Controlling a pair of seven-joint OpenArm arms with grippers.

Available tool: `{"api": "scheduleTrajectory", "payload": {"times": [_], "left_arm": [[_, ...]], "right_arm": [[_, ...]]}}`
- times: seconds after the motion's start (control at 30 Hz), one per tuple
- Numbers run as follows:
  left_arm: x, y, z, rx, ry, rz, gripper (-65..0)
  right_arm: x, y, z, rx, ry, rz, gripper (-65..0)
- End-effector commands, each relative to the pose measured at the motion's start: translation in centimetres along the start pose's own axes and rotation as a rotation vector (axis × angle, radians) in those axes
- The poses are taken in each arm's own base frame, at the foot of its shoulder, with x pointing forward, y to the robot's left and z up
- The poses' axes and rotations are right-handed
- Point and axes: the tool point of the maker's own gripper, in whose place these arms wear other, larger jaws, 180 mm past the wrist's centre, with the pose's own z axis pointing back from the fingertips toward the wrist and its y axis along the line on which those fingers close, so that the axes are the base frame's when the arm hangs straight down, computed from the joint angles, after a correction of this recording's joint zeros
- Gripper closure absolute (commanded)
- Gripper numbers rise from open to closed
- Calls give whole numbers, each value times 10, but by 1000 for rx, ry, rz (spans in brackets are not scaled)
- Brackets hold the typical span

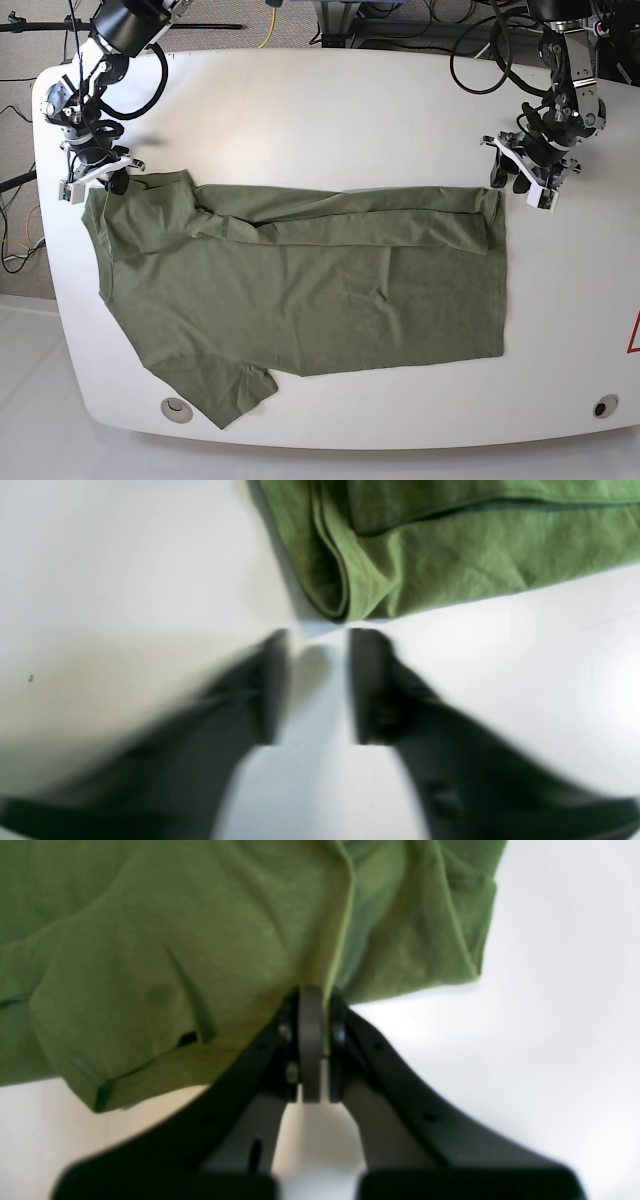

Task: Fold the T-shirt properly

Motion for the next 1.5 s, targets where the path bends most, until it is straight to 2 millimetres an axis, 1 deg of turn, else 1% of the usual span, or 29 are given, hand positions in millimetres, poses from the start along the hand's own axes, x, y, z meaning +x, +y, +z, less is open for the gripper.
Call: {"api": "scheduleTrajectory", "payload": {"times": [0.0, 0.07, 0.13, 0.2, 0.27, 0.33, 0.47, 0.53, 0.6, 0.67, 0.8, 0.87, 1.0, 1.13, 1.27, 1.33, 1.47], "left_arm": [[14, 5, 5, 7, -53, -15, -220], [16, 6, 6, 8, -61, -15, -153], [15, 7, 6, 11, -59, -13, -113], [14, 8, 6, 14, -55, -13, -104], [14, 10, 7, 18, -52, -12, -113], [19, 14, 8, 30, -72, -12, -168], [18, 18, 10, 39, -68, -8, -298], [16, 18, 10, 40, -61, -6, -340], [15, 19, 10, 40, -57, -6, -363], [18, 16, 6, 34, -62, -1, -332], [21, 19, 5, 38, -65, 1, -233], [21, 19, 4, 39, -64, 3, -203], [19, 16, -3, 30, -52, 18, -185], [17, 15, -7, 21, -52, 38, -215], [15, 14, -9, 16, -54, 51, -261], [18, 15, -8, 16, -71, 48, -341], [18, 14, -9, 15, -83, 54, -402]], "right_arm": [[19, -4, 4, -10, -54, 18, 0], [19, -4, 4, -8, -55, 16, 0], [19, -4, 5, -8, -55, 16, 0], [19, -3, 5, -8, -54, 16, 0], [19, -4, 5, -9, -54, 16, 0], [19, -4, 5, -11, -53, 22, 0], [19, -5, 5, -13, -54, 20, 0], [19, -5, 5, -15, -54, 22, 0], [19, -5, 5, -15, -53, 21, 0], [17, -3, 4, -6, -51, 19, 0], [18, -2, 4, -3, -54, 21, 0], [18, -2, 4, -2, -54, 21, 0], [20, -1, 3, 1, -59, 23, 0], [21, 0, 2, 2, -59, 22, 0], [20, 0, 2, 3, -57, 21, 0], [20, -1, 3, 3, -58, 20, 0], [19, -1, 3, 4, -54, 20, 0]]}}
